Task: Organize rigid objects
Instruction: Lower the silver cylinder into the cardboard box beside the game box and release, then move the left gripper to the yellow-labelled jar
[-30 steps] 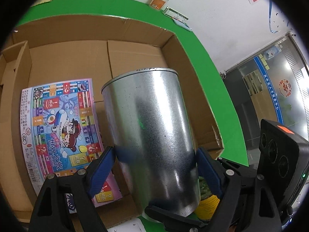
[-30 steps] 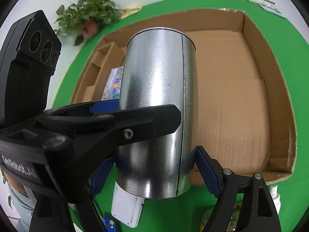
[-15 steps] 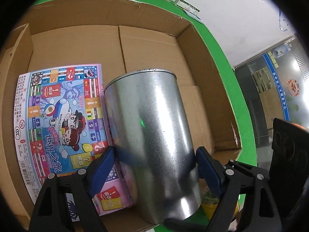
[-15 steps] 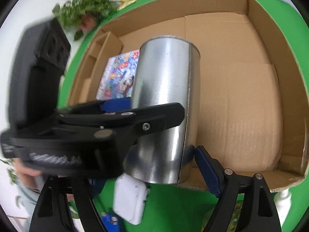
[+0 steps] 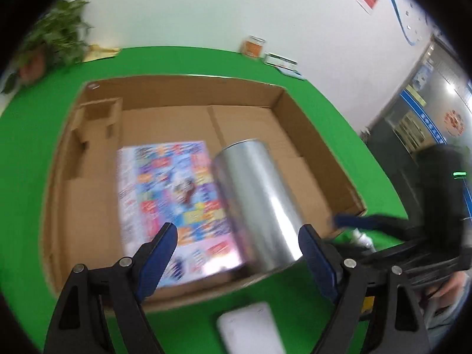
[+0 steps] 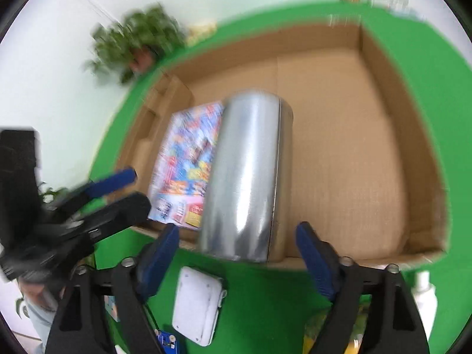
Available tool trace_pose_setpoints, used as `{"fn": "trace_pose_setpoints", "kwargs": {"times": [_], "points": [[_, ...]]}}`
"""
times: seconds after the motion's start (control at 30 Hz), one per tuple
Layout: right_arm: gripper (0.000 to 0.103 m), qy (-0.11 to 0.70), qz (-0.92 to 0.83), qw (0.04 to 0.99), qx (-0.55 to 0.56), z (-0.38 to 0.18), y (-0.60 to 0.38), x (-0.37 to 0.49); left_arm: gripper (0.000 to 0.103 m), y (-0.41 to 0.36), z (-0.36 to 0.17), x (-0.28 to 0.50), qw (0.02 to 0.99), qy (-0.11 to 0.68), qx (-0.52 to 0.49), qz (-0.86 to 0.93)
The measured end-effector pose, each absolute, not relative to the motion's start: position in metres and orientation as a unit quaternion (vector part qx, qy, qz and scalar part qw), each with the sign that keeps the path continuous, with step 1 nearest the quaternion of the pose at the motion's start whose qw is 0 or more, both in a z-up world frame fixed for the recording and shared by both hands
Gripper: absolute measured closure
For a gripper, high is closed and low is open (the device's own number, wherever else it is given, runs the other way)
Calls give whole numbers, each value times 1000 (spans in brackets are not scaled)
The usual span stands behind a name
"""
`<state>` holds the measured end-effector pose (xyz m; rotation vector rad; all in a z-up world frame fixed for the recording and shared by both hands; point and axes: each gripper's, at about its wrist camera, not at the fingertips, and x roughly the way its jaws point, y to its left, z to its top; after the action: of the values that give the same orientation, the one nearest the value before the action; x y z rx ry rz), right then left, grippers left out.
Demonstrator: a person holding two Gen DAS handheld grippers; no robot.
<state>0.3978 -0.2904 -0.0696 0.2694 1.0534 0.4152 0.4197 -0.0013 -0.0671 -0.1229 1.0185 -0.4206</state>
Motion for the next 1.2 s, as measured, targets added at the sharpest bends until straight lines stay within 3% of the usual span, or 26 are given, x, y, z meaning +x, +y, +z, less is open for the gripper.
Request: {"fn": "trace_pose_setpoints", "kwargs": {"times": [0.1,0.17,0.27,0.33,0.43,0.47,0.6,0.73,0.83,0.87,0.9,0.93,1.07,1.2], "points": [[4,436,161,876,127,-46,-314,363,20,11,-90,418,839,506,-75,-186],[4,414,136,893,112,-36,-329,340,32,17,-99,413,836,512,-82,-180],[1,366,100,923,64,-25,-343,301,36,10,-78,383,876,449,-66,-165],[1,340,90,936,31,-25,-351,272,26,4,-50,352,916,367,-38,-157],[1,366,125,922,33,-44,-366,238,1,-4,-28,309,945,293,-20,-141],[1,378,139,914,49,-51,-373,230,1,-9,-25,295,946,289,-25,-146],[1,439,126,882,110,-91,-398,221,1,-15,-30,275,931,323,-70,-157],[8,471,137,859,144,-106,-405,227,1,-22,-44,264,912,357,-100,-175],[13,474,139,860,130,-109,-397,238,1,-30,-51,267,904,374,-93,-183],[17,475,137,860,125,-109,-394,241,1,-34,-52,268,902,379,-89,-186],[28,480,130,859,119,-112,-390,246,1,-38,-53,271,898,385,-83,-197],[31,485,126,857,116,-115,-388,250,1,-41,-54,273,894,389,-80,-209],[32,484,115,864,82,-114,-371,254,1,-47,-65,280,879,400,-89,-246],[32,466,96,879,-34,-107,-322,238,1,-58,-83,308,843,447,-105,-282]]}}
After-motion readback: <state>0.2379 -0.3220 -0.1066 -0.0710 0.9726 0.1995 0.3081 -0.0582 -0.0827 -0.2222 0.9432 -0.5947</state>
